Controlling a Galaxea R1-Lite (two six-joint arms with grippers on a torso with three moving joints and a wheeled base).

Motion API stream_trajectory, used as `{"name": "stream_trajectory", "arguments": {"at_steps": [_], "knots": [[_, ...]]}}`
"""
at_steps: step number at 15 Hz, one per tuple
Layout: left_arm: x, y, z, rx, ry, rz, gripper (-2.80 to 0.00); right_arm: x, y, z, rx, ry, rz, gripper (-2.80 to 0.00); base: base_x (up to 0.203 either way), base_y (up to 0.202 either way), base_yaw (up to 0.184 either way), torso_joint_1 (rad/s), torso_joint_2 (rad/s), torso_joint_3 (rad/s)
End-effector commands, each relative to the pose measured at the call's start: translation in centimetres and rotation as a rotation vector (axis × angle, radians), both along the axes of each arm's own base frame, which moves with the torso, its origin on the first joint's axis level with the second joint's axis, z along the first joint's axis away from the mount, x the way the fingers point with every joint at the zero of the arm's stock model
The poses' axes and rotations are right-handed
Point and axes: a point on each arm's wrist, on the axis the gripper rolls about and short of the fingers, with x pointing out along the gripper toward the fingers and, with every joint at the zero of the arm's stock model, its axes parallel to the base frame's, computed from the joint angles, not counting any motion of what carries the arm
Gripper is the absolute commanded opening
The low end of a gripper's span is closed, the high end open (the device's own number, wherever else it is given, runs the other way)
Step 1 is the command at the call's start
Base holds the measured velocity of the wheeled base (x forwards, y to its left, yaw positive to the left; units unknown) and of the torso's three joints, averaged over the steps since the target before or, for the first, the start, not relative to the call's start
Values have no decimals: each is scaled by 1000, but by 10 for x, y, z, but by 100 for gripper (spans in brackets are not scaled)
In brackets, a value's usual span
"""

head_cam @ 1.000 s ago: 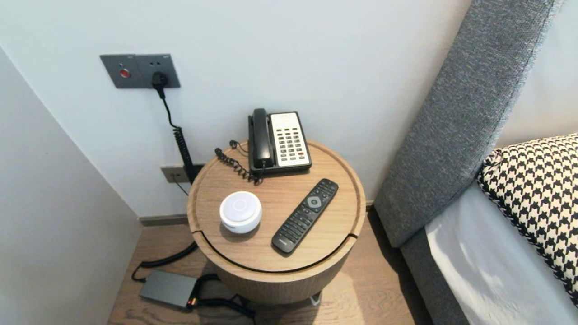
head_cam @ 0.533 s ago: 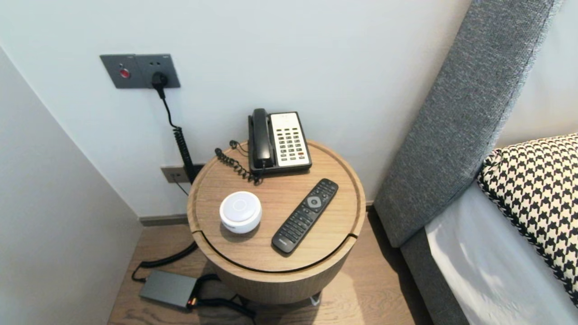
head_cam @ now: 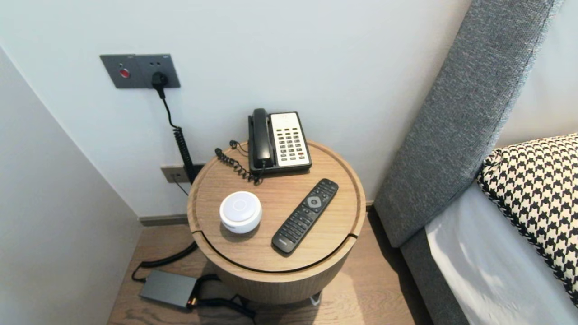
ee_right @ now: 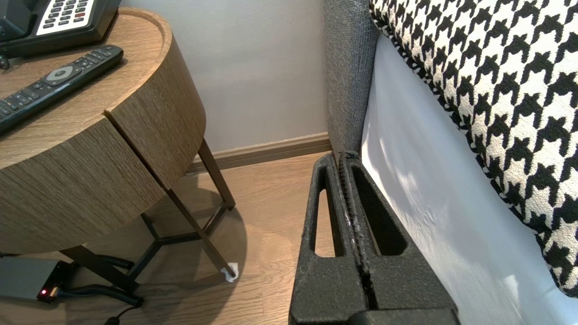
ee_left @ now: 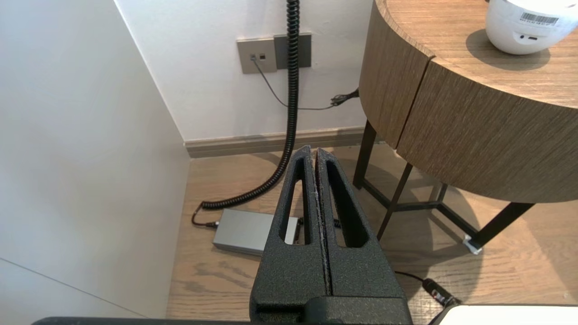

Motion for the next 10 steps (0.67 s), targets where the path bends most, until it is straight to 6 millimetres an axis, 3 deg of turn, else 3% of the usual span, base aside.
{"name": "stream_trajectory", "arguments": {"at_steps": [1, 10], "knots": [[1, 0, -3, 0, 10, 0, -280, 2, 0, -7, 0, 27, 1, -280, 0, 0, 0, 0, 0, 0], [1, 0, -4, 0, 11, 0, -280, 2, 0, -7, 0, 27, 0, -280, 0, 0, 0, 0, 0, 0]]}}
